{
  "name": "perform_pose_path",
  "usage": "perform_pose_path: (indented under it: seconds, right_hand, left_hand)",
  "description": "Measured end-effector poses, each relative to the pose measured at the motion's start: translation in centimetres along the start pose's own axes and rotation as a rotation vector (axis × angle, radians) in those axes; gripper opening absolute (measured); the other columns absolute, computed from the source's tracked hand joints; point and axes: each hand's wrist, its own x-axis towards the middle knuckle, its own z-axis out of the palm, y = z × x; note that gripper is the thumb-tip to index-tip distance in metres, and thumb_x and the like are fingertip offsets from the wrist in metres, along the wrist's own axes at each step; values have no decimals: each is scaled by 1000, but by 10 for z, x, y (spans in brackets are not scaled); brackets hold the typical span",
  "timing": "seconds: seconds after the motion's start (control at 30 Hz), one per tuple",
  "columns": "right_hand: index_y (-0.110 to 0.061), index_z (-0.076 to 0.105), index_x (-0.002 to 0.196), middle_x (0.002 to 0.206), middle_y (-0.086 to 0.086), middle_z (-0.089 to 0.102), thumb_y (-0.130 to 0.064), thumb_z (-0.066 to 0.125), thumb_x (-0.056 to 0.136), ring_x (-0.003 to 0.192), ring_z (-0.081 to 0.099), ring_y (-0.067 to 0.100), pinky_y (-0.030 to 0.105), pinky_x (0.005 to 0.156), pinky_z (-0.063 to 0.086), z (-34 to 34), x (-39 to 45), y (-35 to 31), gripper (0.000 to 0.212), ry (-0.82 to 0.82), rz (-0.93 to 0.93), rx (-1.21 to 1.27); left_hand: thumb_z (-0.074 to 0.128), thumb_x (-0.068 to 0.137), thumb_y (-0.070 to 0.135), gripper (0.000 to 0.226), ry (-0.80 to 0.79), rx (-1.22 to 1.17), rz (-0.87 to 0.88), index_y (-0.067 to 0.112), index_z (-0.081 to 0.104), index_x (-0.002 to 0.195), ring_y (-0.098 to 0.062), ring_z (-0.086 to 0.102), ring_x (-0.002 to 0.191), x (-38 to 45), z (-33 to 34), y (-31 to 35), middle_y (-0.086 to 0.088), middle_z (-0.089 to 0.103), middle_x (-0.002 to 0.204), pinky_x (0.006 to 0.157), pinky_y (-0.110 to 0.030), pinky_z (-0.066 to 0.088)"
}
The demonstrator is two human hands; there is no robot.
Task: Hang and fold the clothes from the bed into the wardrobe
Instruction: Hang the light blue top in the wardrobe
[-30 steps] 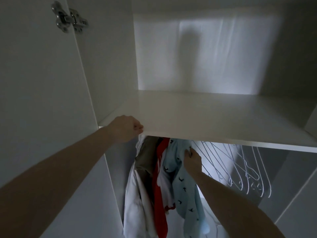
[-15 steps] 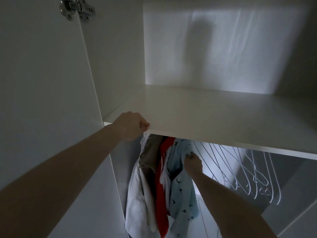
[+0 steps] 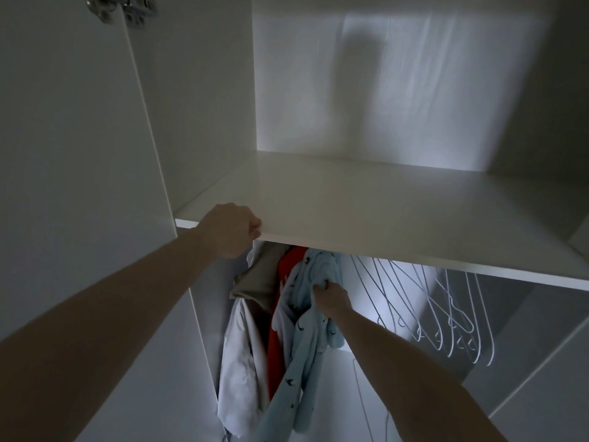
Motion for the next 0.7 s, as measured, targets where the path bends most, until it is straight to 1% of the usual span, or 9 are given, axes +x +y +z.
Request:
perform_pose_path:
  seconds: [0.1,0.2,0.3,0.37,0.43,0.5,0.57,0.63,0.7]
  right_hand:
    - [-7,69,103,94,8,69,-49,44,104,84,67,24,34,76,57,2,-10,17,49,35,-29,-56]
    - [-12,62,124,121,7,63,-44,53,103,102,66,23,36,86,56,-3,-21,41,39,220,-130,-57]
    - [-12,48,141,137,7,47,-25,67,96,109,62,25,40,81,58,-25,-25,62,50,496,-241,-75]
    - [-7,44,143,138,12,44,-15,70,93,111,61,30,39,76,56,-41,-23,73,57,598,-235,-89]
    - [-7,40,146,141,14,43,-14,68,94,103,66,33,36,72,52,-51,-21,83,60,552,-144,-123]
    - [-9,33,151,146,13,42,-19,65,98,102,68,35,38,78,53,-57,-17,91,63,430,-18,-161]
    - [-9,29,155,149,13,46,-22,62,100,116,65,37,42,94,55,-63,-14,97,66,295,80,-153]
    - [-9,33,154,148,12,54,-22,61,101,129,59,33,41,106,50,-66,-10,102,62,190,128,-144]
    - [-9,38,151,140,13,61,-22,59,103,126,61,31,37,105,49,-65,-7,104,54,150,161,-165]
  left_hand:
    - [46,106,37,35,14,-8,-14,26,69,129,-26,63,113,1,1,1,0,68,126,93,-32,43]
    - [48,105,39,33,13,-16,-28,27,72,124,-26,65,108,2,2,3,0,70,120,87,-31,42]
    - [49,103,40,31,12,-43,-51,28,73,120,-26,66,104,2,1,3,1,72,116,88,-33,47]
    - [50,103,40,31,5,-50,-58,30,73,120,-26,66,105,1,0,2,2,72,117,88,-32,46]
    - [50,102,40,31,-7,-39,-65,30,73,120,-26,65,106,1,0,4,2,72,117,89,-32,47]
    - [51,102,40,31,-14,-28,-70,29,73,119,-27,65,106,1,-1,5,1,72,116,90,-33,48]
    - [51,102,40,31,-9,-22,-70,29,74,119,-27,66,106,1,-1,6,1,72,117,91,-33,49]
    - [50,102,40,31,-3,-15,-66,30,73,121,-28,65,109,-1,-1,7,1,71,119,93,-33,48]
    - [49,104,39,31,0,-4,-61,30,73,122,-28,64,109,-2,-1,8,1,71,120,94,-33,47]
